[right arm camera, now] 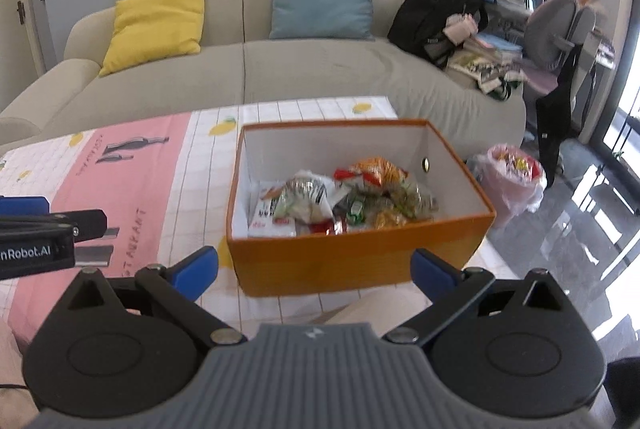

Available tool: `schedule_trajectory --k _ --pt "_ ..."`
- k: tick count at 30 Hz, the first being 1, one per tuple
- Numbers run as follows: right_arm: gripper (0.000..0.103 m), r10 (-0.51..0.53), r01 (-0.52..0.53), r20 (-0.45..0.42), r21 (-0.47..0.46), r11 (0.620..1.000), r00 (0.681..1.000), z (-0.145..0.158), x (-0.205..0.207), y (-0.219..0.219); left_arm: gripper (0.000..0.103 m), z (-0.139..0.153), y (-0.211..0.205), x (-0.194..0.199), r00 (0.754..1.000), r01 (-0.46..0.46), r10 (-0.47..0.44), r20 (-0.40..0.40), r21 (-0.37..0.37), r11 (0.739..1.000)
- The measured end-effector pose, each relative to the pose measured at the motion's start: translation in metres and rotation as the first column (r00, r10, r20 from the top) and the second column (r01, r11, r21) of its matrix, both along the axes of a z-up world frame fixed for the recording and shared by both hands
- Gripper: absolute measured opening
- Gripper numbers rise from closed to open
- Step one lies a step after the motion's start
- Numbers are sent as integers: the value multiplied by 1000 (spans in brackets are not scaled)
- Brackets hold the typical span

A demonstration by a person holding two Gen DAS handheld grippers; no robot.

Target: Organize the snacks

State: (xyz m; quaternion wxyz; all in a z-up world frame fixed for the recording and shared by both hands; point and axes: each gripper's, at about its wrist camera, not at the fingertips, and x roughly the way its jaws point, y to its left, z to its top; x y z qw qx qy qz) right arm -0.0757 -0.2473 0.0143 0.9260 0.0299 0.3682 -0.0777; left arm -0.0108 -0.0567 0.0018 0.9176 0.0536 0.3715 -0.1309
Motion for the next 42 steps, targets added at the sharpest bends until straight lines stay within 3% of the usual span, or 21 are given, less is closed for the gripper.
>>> schedule_trajectory --k 11,42 --pt "100 -3 4 -23 13 1000 1000 -4 3 2 83 -2 0 1 999 -10 10 -41 -1 1000" --pt "100 -24 25 -37 29 999 999 -6 5 -7 83 0 -6 -4 998 -16 15 -62 -7 1000"
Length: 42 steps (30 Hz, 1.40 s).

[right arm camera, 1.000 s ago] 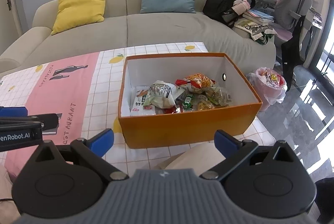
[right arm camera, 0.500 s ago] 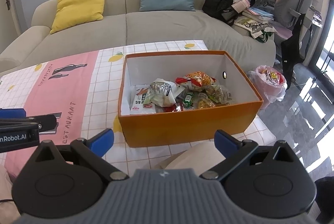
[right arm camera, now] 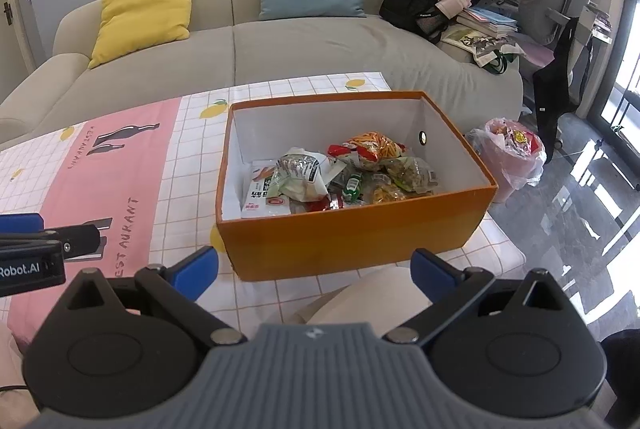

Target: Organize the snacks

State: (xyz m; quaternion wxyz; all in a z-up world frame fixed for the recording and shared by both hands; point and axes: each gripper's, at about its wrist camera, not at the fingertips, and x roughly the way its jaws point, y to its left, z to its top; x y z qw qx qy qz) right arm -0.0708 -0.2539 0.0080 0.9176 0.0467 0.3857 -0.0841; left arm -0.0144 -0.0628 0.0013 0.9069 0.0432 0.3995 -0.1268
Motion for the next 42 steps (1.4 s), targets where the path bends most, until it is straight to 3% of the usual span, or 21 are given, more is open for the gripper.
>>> schedule_trajectory --k 42 --pt "100 17 -17 -13 2 1000 1000 -1 0 -2 83 -2 3 2 1000 13 -13 -8 13 1000"
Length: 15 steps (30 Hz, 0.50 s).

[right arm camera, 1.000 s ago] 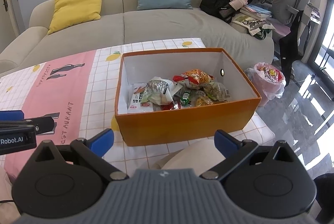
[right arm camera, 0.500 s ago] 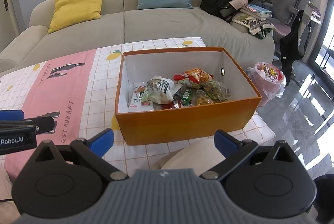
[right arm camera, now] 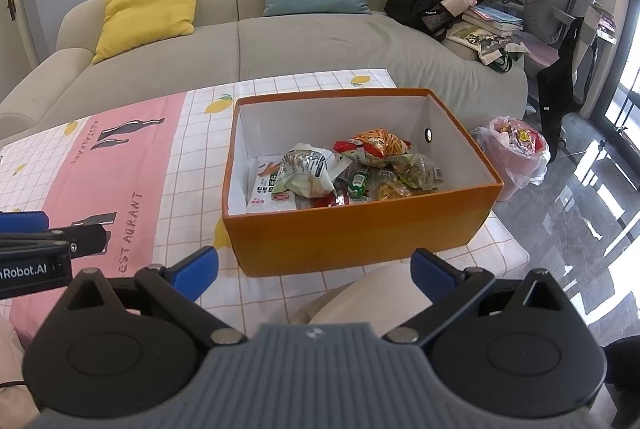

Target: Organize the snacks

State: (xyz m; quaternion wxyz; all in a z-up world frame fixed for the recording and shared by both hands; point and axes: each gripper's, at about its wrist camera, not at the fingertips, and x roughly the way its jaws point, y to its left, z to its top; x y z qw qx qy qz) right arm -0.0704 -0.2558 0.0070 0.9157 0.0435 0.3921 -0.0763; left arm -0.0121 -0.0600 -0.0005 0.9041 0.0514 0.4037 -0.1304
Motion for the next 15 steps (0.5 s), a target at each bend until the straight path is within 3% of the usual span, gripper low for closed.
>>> schedule_trajectory --k 15 --pt "100 -1 1 1 4 1000 1000 -1 1 1 83 -1 -1 -1 1000 15 -15 -1 -1 1000"
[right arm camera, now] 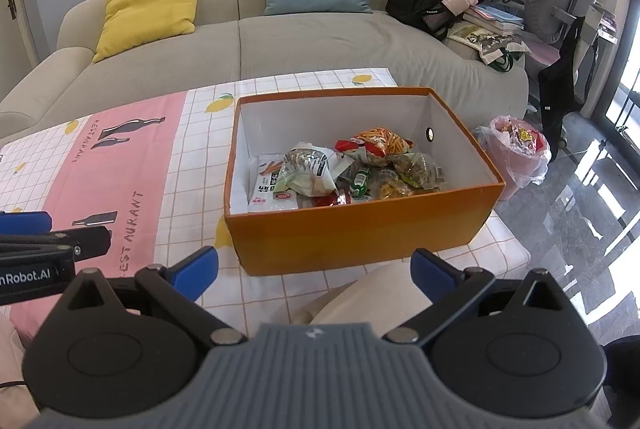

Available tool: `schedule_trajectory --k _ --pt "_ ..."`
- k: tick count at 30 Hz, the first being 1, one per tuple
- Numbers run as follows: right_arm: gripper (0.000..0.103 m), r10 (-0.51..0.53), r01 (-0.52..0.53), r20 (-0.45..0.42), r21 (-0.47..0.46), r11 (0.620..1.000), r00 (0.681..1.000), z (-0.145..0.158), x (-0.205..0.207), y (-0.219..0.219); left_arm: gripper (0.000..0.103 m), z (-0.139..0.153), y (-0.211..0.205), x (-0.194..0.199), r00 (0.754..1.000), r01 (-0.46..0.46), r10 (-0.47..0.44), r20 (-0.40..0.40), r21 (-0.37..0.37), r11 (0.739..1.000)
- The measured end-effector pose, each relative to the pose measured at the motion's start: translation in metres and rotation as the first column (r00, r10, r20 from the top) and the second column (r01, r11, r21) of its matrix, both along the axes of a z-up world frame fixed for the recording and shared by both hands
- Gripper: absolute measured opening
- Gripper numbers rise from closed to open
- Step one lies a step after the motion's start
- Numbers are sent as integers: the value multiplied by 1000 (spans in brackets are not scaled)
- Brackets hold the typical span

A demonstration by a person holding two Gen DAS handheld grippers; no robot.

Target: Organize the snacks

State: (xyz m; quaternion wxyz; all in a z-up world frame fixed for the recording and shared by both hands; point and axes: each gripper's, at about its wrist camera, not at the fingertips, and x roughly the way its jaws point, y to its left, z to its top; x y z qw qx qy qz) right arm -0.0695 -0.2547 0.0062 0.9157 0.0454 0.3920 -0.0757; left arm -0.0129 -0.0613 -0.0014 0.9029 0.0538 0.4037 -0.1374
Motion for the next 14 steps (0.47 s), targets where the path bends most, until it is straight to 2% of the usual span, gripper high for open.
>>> schedule_trajectory --k 14 --pt "100 14 -13 -16 19 1000 1000 -8 0 5 83 3 2 1 1000 -11 11 5 -1 1000"
